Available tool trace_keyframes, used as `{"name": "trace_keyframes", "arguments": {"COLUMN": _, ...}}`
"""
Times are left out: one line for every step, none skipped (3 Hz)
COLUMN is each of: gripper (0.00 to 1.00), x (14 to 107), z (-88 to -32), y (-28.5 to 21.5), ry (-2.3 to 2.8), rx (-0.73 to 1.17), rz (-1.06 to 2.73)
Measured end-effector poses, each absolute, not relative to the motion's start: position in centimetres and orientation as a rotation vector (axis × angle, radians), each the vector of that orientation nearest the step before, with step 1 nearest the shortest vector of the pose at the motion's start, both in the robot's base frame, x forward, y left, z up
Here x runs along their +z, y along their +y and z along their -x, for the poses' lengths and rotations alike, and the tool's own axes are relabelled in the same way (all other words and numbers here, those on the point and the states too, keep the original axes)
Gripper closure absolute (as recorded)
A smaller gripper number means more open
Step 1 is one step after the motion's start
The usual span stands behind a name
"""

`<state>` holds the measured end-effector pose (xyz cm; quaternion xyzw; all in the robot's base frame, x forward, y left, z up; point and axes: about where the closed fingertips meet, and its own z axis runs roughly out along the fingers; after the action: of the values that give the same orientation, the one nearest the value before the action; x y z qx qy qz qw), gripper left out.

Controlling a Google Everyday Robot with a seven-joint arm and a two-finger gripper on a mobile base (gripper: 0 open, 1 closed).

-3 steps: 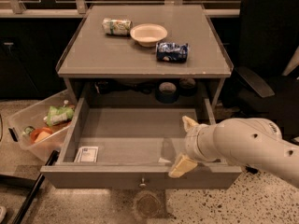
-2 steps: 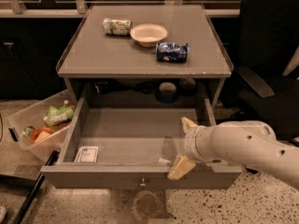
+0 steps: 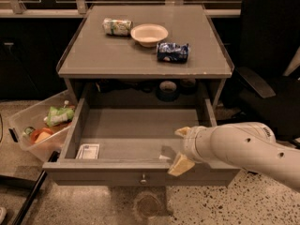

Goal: Close top drawer

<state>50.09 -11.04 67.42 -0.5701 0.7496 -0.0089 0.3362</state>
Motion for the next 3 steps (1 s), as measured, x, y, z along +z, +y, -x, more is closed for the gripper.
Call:
{"name": "trace_keyframes", "arguments": {"gripper": 0.65, "x": 67.4, "z": -49.8, "y": -11.0, "ry": 1.955, "rx": -0.023, "rz": 1.487}}
{"name": "trace_keyframes", "arguments": {"gripper": 0.89, "x": 68.3, "z": -52.4, "y": -11.3, "ry": 1.925, "rx": -0.063, "rz": 1.468}}
{"name": "trace_keyframes", "arguments": {"gripper": 1.00, "x": 70.4, "z": -56.9, "y": -11.4, "ry": 1.864, "rx": -0.132, "rz": 1.417}}
